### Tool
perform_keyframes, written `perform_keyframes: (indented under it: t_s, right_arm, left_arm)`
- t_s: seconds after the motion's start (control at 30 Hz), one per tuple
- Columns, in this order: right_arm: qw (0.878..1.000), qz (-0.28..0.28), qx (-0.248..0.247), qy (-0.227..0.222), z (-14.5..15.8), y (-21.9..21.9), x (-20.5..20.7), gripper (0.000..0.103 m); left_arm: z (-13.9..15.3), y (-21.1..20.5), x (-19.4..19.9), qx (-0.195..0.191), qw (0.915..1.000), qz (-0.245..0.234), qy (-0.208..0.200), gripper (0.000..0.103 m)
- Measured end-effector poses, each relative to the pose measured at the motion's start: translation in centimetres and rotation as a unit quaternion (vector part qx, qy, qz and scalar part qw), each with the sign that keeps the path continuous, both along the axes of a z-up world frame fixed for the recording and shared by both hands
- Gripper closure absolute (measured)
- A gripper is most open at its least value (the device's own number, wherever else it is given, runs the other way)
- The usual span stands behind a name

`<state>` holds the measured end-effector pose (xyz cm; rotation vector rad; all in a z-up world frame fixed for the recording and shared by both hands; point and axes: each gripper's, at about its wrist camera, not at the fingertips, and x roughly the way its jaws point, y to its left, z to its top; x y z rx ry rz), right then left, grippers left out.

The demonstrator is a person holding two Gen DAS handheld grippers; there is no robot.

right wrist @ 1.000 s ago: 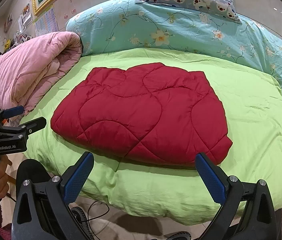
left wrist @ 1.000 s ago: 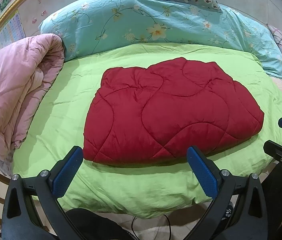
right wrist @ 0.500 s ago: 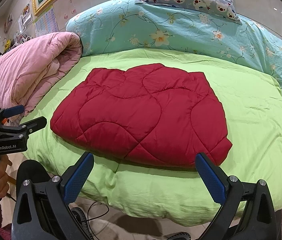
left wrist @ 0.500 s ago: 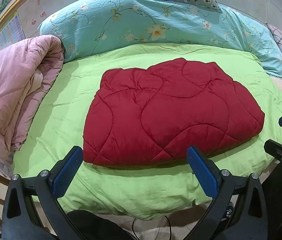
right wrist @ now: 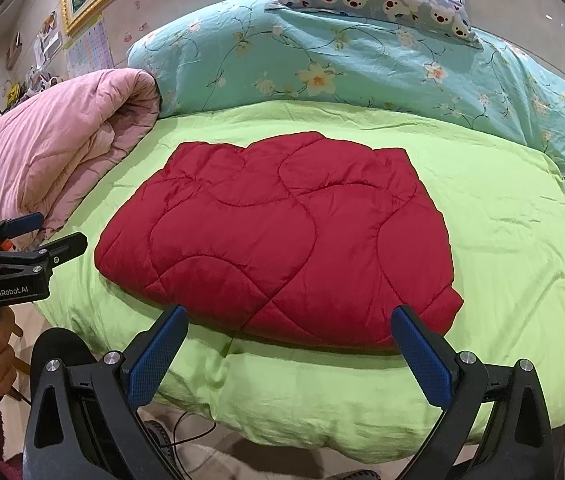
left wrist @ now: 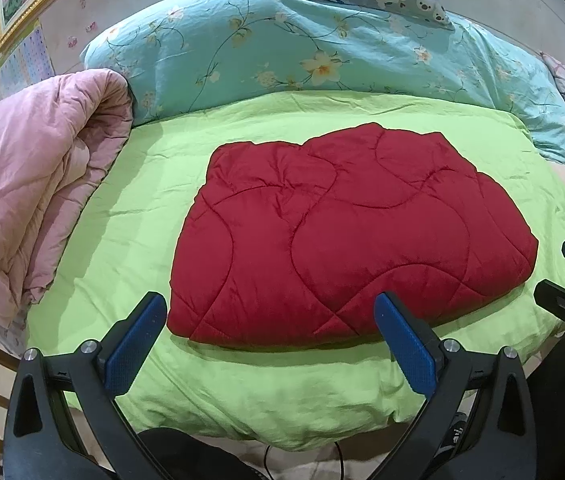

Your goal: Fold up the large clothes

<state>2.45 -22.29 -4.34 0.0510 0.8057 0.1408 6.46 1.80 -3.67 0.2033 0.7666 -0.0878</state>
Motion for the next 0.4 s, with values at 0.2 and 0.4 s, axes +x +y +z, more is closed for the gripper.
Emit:
perform_keyframes:
  t_s: [0.2,0.4]
  right_arm:
    - [1.000,-0.005,0.003,0.006,-0.5,-0.6,1.0,0.001]
    - [1.000,-0.003,0.009,0.014,-1.2,-0.8,2.1,0.001]
  left_arm:
    - [-0.5,0.1,0.8,-0.001,1.0000,0.007,0.005,0.000]
    - [-1.0,0.0,1.8,-0.012,0.9997,0.004,0.023,0.000]
